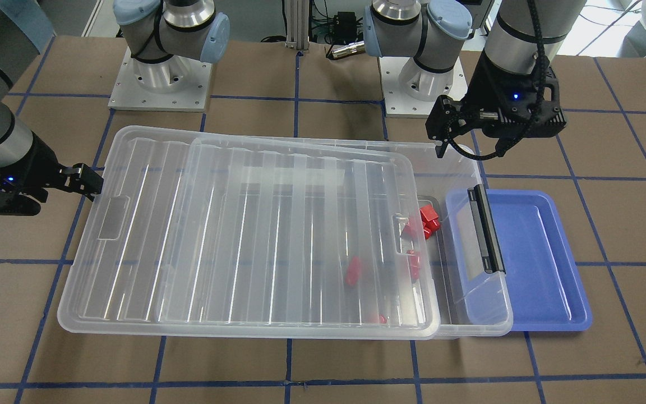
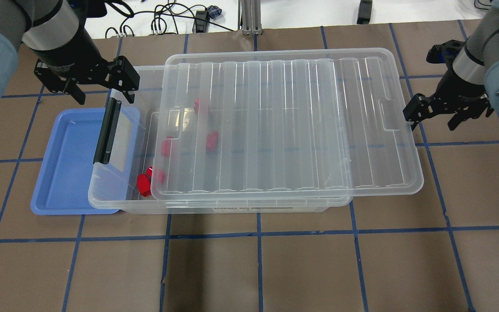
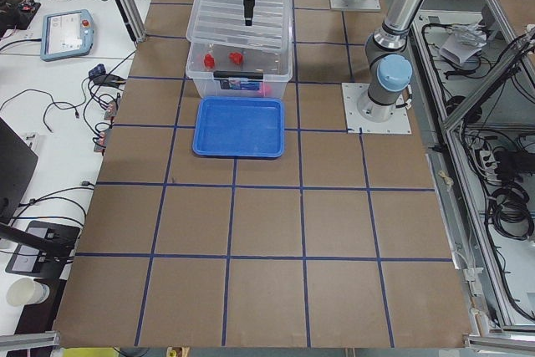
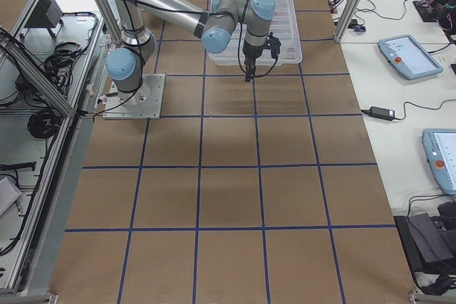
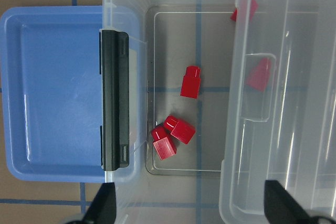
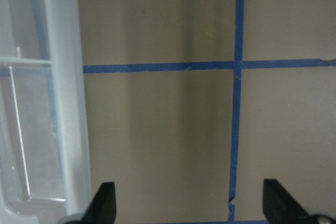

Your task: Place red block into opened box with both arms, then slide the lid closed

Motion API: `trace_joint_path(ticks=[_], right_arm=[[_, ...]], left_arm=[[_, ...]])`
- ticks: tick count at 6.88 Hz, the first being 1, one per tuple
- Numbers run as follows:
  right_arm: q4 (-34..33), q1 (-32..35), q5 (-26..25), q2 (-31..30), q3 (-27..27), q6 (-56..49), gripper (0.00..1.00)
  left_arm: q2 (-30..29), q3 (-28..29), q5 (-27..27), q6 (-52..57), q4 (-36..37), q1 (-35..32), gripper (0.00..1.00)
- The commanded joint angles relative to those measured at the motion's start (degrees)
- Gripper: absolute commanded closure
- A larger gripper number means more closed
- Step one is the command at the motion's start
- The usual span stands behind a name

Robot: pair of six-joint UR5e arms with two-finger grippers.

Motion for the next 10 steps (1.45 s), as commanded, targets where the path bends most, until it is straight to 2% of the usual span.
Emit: trace_joint_path(ticks=[1,4,8,9,10], right_arm=[[-1.2,4.4,0.8,-0.1,0.0,1.0,0.00],[-3.7,8.7,3.0,0.6,-0.5,1.5,0.00],[-4.3,8.7,2.8,0.1,-1.0,1.4,0.00],[-4.1,8.0,2.8,0.0,-4.0,1.2,0.00],[2.6,8.4,2.6,-0.4,-10.2,1.4,0.00]], left_arm=[[-0.2,0.1,0.0,0.0,0.0,0.0,0.00],[-0.2,0.0,0.0,-0.1,0.0,0.0,0.00],[-0.1,0.1,0.0,-0.1,0.0,0.0,0.00],[-0.1,0.0,0.0,-0.1,0.0,0.0,0.00],[-0.1,0.0,0.0,-0.1,0.0,0.0,0.00]])
